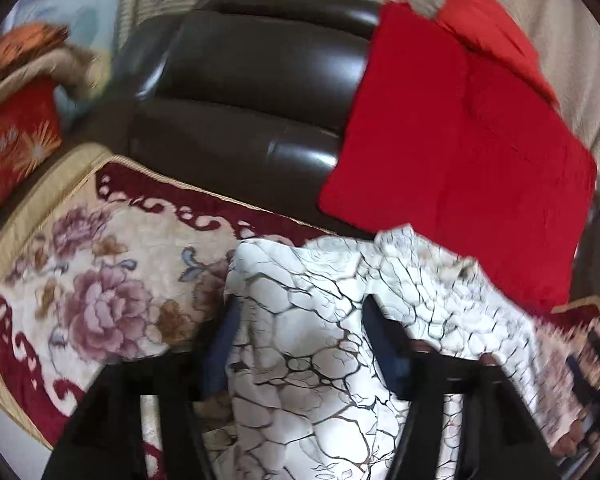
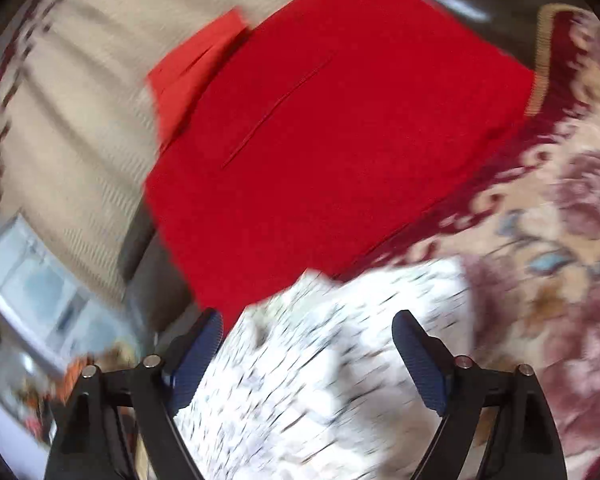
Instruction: Fold large clothes
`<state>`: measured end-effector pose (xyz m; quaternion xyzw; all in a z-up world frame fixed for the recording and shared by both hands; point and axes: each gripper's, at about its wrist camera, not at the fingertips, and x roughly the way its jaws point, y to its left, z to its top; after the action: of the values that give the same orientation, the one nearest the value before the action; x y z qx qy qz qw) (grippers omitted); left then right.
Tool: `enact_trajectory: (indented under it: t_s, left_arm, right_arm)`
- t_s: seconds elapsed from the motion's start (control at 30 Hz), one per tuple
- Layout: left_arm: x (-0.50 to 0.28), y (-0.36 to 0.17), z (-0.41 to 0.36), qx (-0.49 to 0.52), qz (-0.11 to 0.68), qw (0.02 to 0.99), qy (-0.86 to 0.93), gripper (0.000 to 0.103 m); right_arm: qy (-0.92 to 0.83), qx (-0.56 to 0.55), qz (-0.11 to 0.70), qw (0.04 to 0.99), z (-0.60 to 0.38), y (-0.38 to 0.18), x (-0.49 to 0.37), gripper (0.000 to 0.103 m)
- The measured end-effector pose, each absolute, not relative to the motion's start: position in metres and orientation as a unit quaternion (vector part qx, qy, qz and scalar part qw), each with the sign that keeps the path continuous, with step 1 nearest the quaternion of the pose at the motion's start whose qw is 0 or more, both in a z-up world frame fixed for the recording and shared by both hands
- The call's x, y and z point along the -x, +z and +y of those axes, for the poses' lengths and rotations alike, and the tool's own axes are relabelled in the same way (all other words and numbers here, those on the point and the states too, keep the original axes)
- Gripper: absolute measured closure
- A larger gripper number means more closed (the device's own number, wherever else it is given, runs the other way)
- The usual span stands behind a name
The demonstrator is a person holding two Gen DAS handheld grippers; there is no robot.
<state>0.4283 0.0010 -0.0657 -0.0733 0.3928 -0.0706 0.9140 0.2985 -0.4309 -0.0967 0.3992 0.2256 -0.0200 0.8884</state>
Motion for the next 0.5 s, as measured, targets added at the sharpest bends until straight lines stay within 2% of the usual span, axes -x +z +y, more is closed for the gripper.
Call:
enact_trajectory:
  t_s: [0.03, 0.1, 0.2, 0.27, 0.33, 0.4, 0.5]
  left_arm:
    - [-0.433, -0.073, -0.004, 0.061, 0.403, 0.911, -0.068, 0.037]
    - [-0.440, -0.097, -0.008, 0.039, 0.430, 0.901, -0.052, 0.037]
    - [-0.448, -0.137, 0.005, 0.022, 0.473, 0.881, -0.008, 0.037]
    - [-0.451, -0.159, 0.024, 0.038, 0.489, 0.871, 0.004, 0.029]
    - [-0.452, -0.173, 0.049, 0.095, 0.505, 0.858, 0.008, 0.023]
    - [-0.449, -0.172, 0.060, 0.132, 0.507, 0.852, -0.005, 0.024]
    - [-0.440, -0.152, 0.054, 0.111, 0.488, 0.866, -0.010, 0.026]
  right_arm:
    - [-0.003, -0.393, 0.236, 0.889, -0.419, -0.098, -0.304, 0.025]
    - [0.015, -0.372, 0.261, 0.891, -0.397, -0.103, -0.314, 0.032]
    - [0.017, -0.344, 0.320, 0.883, -0.374, -0.121, -0.336, 0.036]
    - [0.004, -0.333, 0.389, 0.859, -0.365, -0.147, -0.355, 0.038]
    - [-0.005, -0.310, 0.425, 0.850, -0.361, -0.163, -0.367, 0.041]
    - [-0.008, -0.296, 0.420, 0.858, -0.356, -0.159, -0.367, 0.041]
    - [-0.002, -0.319, 0.392, 0.863, -0.359, -0.151, -0.360, 0.040]
